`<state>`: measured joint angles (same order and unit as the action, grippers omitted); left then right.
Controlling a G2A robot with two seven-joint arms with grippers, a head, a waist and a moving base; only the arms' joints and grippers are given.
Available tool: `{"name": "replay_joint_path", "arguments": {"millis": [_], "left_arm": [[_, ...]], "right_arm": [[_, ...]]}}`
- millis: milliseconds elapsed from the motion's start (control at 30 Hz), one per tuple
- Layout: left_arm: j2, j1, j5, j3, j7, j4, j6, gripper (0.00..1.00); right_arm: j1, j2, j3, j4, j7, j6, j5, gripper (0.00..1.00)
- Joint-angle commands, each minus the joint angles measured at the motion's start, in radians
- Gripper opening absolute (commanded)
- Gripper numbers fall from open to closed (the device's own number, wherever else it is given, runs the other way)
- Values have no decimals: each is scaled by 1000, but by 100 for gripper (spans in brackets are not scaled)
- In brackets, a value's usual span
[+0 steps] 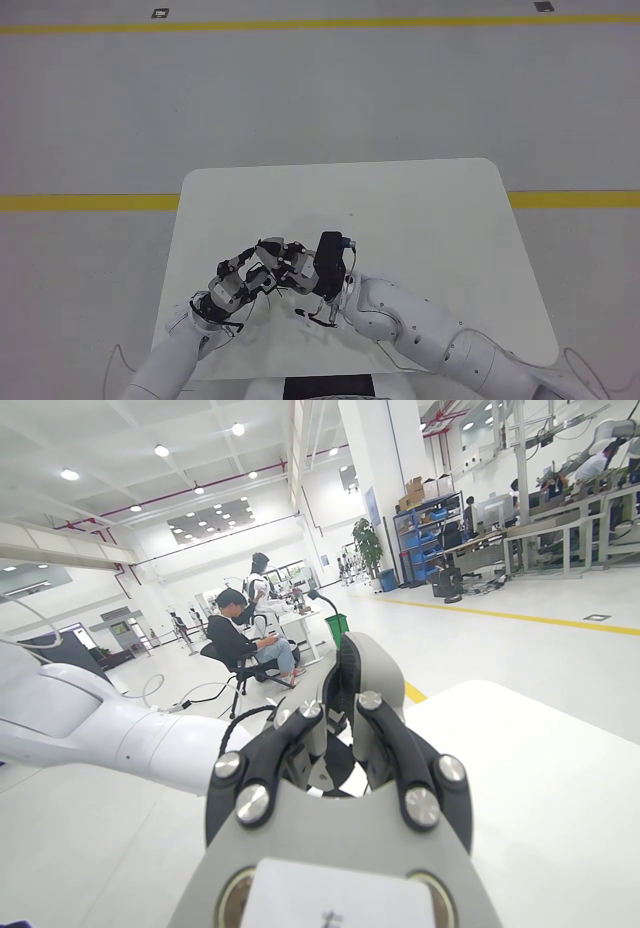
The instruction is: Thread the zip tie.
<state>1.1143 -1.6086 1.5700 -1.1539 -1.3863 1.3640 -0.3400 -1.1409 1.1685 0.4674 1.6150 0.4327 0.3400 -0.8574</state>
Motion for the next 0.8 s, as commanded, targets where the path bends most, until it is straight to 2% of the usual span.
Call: {"name": "replay_joint_path", "arguments": {"millis": [0, 200, 500, 767], "left_arm": [[0, 0, 0, 0, -1, 0, 0, 22], [-1, -1, 0, -1, -1, 1, 0, 18], [-2, -3, 0, -2, -1, 4, 0, 0], [-3, -4, 0, -3, -4, 4, 0, 0]], "right_arm": [[2, 0, -2, -1, 0, 0, 1, 0], [5, -1, -5, -2, 0, 0, 4, 0], [6, -1, -6, -4, 0, 0, 6, 0], [5, 0, -4, -5, 2, 0, 3, 0]]}}
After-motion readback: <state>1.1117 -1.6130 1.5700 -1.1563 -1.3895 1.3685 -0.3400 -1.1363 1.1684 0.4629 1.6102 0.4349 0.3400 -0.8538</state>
